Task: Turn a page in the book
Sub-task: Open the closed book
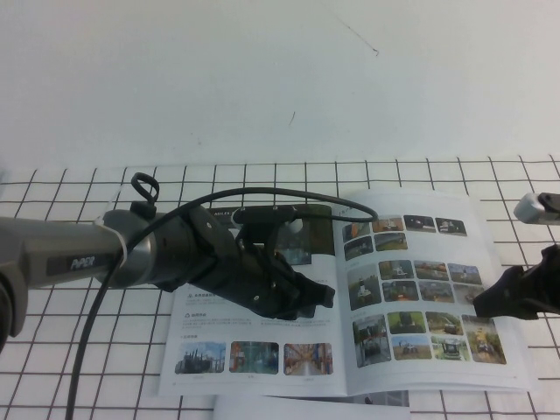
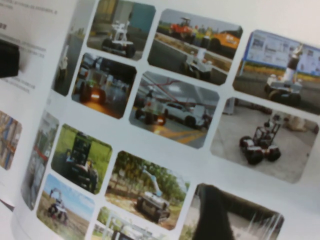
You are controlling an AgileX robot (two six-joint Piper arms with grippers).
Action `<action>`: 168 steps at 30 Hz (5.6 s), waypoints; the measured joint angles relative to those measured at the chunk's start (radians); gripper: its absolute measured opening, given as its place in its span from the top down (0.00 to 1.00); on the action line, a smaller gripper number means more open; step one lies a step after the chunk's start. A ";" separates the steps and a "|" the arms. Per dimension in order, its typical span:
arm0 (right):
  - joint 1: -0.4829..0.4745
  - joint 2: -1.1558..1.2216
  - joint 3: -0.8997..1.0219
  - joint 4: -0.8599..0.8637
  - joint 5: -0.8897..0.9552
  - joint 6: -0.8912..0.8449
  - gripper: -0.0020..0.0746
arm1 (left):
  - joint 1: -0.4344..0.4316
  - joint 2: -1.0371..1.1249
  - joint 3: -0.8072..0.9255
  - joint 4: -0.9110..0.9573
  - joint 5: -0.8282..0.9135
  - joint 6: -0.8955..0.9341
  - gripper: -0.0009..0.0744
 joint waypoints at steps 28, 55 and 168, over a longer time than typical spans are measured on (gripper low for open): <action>0.003 0.097 -0.116 -0.251 0.102 0.257 0.38 | 0.000 0.000 0.000 -0.006 0.004 -0.019 0.99; 0.003 0.097 -0.130 -0.245 0.150 0.259 0.38 | 0.000 0.002 0.000 -0.010 0.006 -0.022 0.99; 0.375 0.135 -0.392 0.491 0.363 -0.057 0.47 | 0.181 -0.587 0.008 0.119 0.202 -0.097 0.99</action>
